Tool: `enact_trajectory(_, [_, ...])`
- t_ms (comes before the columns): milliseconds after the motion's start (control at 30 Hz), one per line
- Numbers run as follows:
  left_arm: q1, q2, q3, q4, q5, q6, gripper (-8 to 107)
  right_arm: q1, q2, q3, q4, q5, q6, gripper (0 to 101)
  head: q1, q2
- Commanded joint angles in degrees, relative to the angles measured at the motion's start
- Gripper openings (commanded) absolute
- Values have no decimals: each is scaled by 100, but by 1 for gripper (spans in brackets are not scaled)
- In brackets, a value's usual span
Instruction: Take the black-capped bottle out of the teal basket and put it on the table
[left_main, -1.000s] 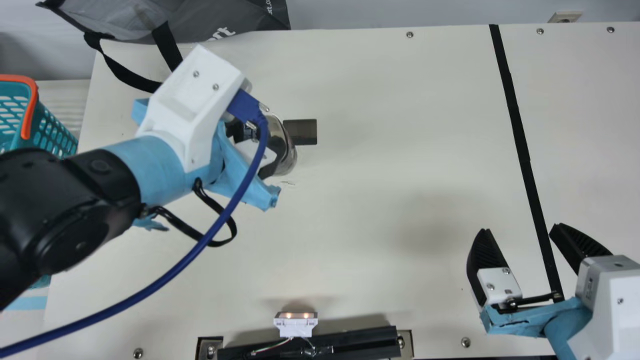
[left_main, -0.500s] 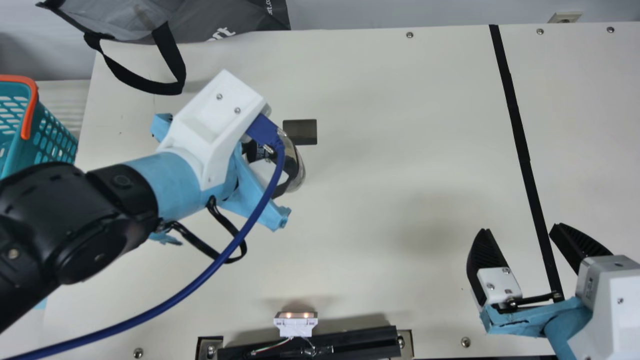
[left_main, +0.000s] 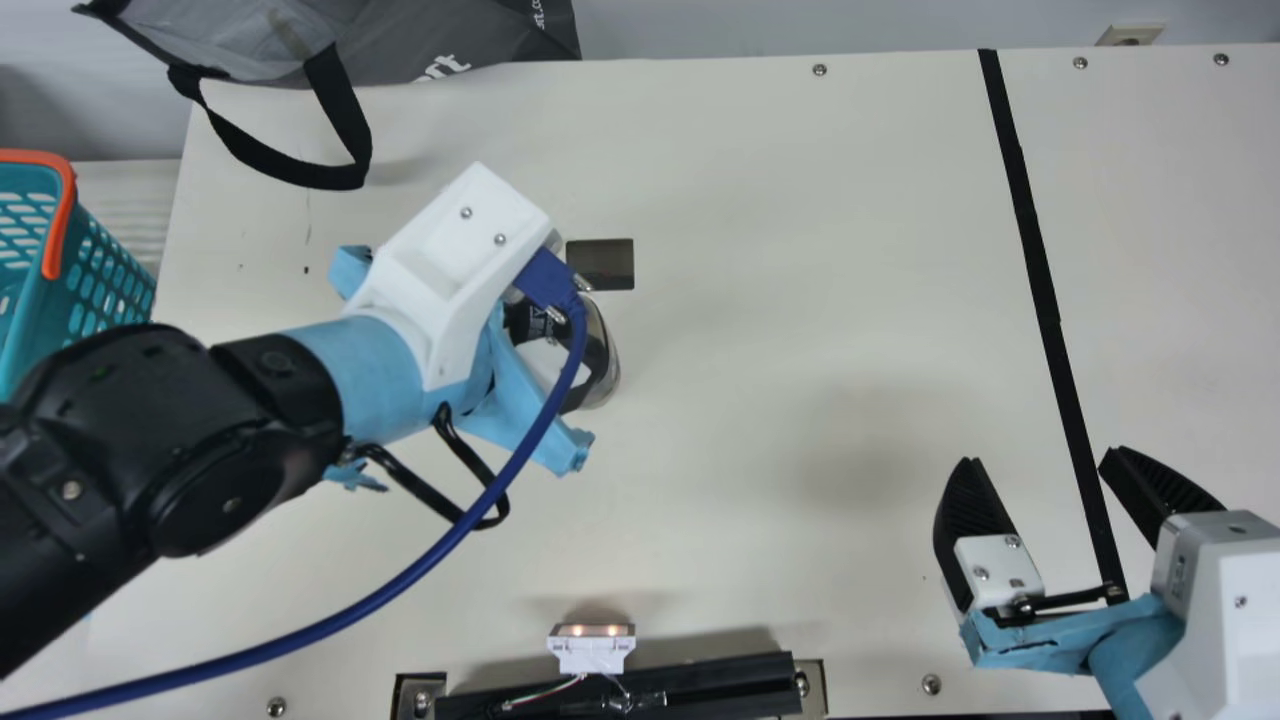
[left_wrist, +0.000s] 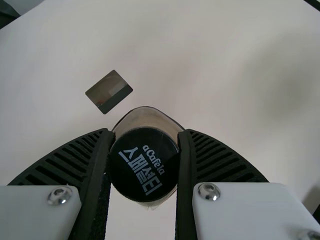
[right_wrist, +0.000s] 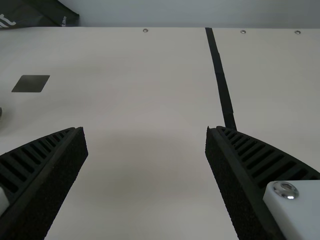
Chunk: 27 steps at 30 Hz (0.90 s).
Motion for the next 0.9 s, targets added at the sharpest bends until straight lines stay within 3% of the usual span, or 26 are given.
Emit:
enact_trajectory(0, [-6, 37, 9, -5, -3, 22, 0, 0, 0, 0, 0, 0, 0, 91, -21, 47])
enact_trajectory(600, [32, 259, 61, -138, -49, 206, 3, 0, 0, 0, 0, 0, 0, 91, -21, 47])
enact_trajectory(700, [32, 276, 50, -147, -46, 223, 30, 0, 0, 0, 0, 0, 0, 91, -21, 47])
enact_trajectory(733, [32, 281, 43, -149, -44, 227, 50, 0, 0, 0, 0, 0, 0, 91, -21, 47])
enact_trajectory(767, [37, 285, 36, -155, -40, 238, 89, 0, 0, 0, 0, 0, 0, 91, -21, 47])
enact_trajectory(800, [38, 290, 29, -159, -38, 245, 107, 0, 0, 0, 0, 0, 0, 91, -21, 47])
enact_trajectory(867, [39, 297, 14, -167, -35, 254, 107, 0, 0, 0, 0, -6, 0, 91, -21, 47])
